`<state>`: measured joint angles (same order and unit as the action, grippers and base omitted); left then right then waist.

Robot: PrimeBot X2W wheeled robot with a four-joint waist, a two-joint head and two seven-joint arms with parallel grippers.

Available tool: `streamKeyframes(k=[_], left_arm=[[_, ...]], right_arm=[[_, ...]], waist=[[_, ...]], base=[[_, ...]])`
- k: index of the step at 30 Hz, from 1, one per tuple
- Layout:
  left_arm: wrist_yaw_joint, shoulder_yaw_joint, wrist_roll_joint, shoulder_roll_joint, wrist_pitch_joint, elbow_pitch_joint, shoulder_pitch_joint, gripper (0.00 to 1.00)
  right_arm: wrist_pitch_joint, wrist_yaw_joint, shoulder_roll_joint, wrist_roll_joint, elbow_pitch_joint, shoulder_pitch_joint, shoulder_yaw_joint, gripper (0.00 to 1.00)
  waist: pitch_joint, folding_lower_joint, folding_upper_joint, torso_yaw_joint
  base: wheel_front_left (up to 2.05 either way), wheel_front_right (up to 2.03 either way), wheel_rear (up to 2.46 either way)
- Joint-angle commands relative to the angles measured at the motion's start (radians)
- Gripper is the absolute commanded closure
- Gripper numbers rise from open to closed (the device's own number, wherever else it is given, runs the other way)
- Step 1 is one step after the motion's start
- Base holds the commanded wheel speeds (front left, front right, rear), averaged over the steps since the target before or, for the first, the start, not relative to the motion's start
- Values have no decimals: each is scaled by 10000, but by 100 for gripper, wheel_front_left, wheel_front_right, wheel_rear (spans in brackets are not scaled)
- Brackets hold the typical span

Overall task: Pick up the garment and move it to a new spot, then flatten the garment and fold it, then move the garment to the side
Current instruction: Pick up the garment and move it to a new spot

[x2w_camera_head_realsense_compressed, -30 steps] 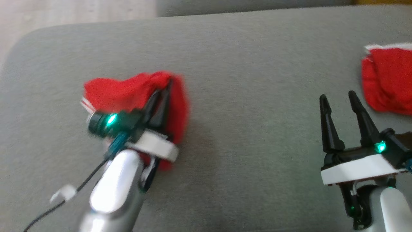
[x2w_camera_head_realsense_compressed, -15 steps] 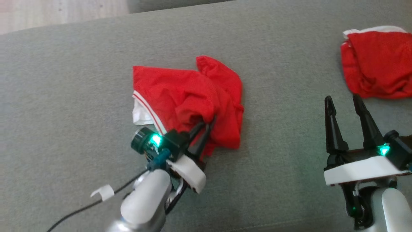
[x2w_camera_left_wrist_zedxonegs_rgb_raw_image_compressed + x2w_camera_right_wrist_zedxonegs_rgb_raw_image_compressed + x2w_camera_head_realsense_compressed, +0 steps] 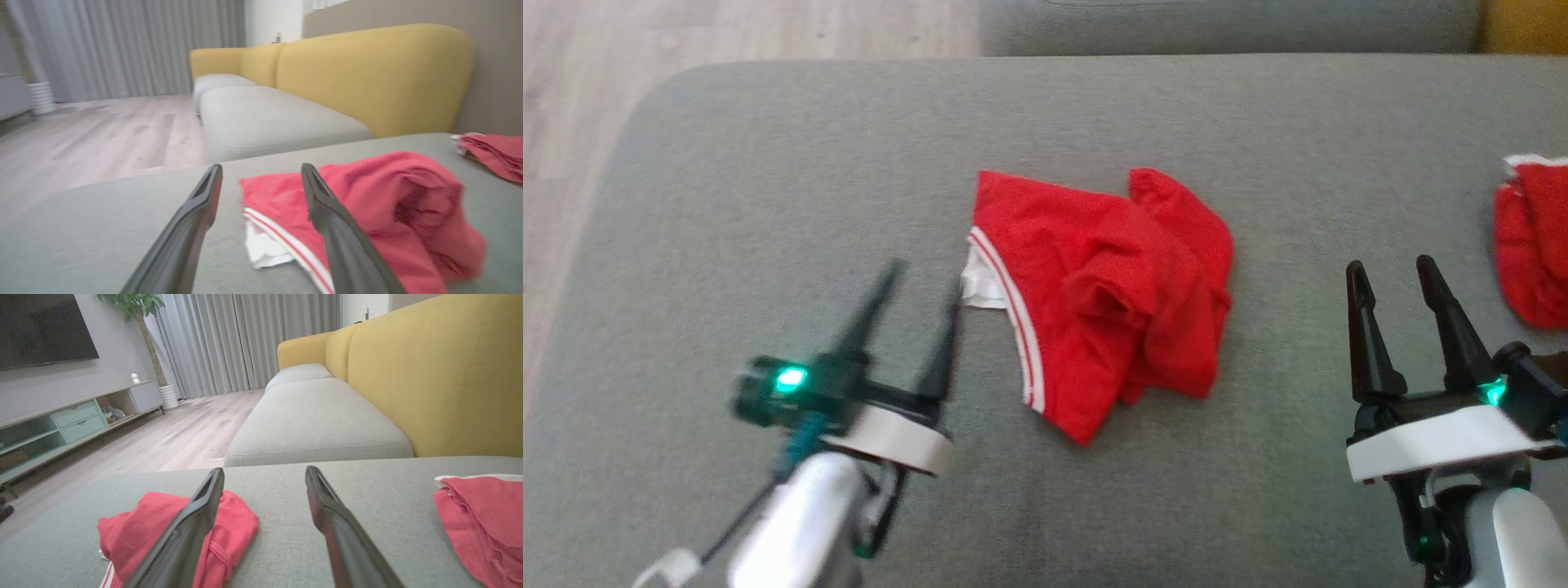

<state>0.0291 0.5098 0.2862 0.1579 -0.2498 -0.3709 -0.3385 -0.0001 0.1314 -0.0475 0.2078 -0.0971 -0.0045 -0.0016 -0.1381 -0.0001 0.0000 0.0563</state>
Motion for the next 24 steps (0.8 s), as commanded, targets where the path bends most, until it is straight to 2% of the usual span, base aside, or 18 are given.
streamKeyframes(k=[1, 4, 10, 24], left_arm=[[192, -743, 108, 296, -113, 621, -205, 0], [305, -1488, 335, 586, -116, 906, 39, 0], [124, -2499, 831, 1024, -118, 706, 262, 0], [110, -2606, 750, 1127, -119, 724, 1078, 0]], right_arm=[[29, -7, -28, -70, -416, -94, 187, 0], [92, -7, -28, -94, -429, -77, 175, 0], [185, -7, -28, -169, -496, -129, 95, 0], [273, -7, -28, 5, -493, 503, -123, 0]], waist=[[110, 1, 0, 405], [97, 1, 0, 650], [-10, 1, 0, 915], [380, 1, 0, 538]], base=[[0, 0, 0], [0, 0, 0], [0, 0, 0], [0, 0, 0]])
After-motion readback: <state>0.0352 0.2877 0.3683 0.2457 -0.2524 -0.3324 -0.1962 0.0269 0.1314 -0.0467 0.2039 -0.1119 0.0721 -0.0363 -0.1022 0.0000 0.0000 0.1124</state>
